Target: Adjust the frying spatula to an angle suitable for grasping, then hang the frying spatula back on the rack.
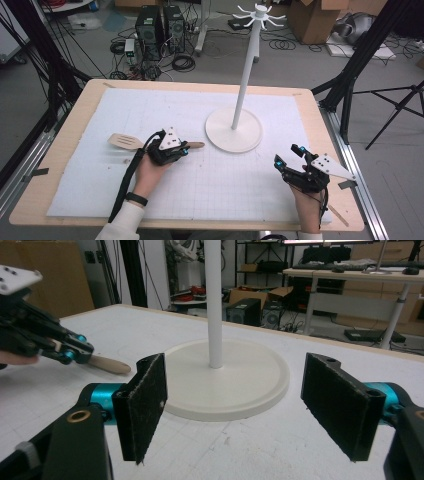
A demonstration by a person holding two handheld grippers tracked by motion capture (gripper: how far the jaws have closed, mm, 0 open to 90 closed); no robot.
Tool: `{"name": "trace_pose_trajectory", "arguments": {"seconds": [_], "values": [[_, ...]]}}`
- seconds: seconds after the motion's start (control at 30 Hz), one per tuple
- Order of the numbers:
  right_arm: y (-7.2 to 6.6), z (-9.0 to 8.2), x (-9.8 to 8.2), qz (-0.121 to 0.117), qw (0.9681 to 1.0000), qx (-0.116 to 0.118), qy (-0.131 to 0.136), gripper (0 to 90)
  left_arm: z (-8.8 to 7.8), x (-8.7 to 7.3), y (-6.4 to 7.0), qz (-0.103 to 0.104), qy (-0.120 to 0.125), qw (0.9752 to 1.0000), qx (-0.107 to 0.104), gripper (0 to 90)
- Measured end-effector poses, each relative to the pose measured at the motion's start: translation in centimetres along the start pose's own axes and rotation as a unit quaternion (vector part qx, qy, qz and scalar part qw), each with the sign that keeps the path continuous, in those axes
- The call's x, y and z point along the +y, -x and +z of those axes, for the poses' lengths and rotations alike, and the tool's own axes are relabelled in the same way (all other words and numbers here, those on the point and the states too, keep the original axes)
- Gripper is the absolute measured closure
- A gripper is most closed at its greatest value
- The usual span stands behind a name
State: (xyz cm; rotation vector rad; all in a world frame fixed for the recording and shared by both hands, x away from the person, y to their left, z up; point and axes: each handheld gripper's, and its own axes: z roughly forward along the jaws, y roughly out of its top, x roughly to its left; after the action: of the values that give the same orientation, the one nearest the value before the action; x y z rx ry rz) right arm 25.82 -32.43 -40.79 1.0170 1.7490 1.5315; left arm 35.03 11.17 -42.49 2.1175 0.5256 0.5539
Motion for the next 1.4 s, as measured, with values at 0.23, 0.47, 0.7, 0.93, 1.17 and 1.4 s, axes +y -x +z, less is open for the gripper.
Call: {"name": "trace_pose_trajectory", "arguments": {"seconds": [0.23,0.47,0.7,0.93,1.17,1.4], "values": [[0.3,0.1,-0.2,0.005,1.0000,-0.004,-0.006,25.3,-4.6,-1.4,-1.4,-0.034,0.036,0.9986,-0.019,41.0],[0.3,0.5,-0.6,0.006,0.9998,-0.004,-0.017,25.2,-9.3,-3.9,-2.7,-0.079,0.089,0.9917,-0.049,23.3],[0.1,0.7,-1.0,0.003,0.9995,-0.003,-0.030,25.2,-13.7,-7.8,-3.4,-0.107,0.133,0.9841,-0.048,14.8],[0.2,0.6,-1.2,0.005,0.9995,-0.005,-0.032,25.2,-15.7,-9.3,-4.0,-0.113,0.156,0.9805,-0.037,14.7],[0.1,0.6,-1.1,0.001,0.9995,-0.004,-0.030,25.2,-16.7,-8.6,-3.9,-0.101,0.171,0.9792,-0.041,14.7],[0.2,0.5,-1.1,0.002,0.9995,-0.004,-0.030,25.2,-16.8,-6.4,-4.9,-0.081,0.168,0.9807,-0.060,14.9]]}}
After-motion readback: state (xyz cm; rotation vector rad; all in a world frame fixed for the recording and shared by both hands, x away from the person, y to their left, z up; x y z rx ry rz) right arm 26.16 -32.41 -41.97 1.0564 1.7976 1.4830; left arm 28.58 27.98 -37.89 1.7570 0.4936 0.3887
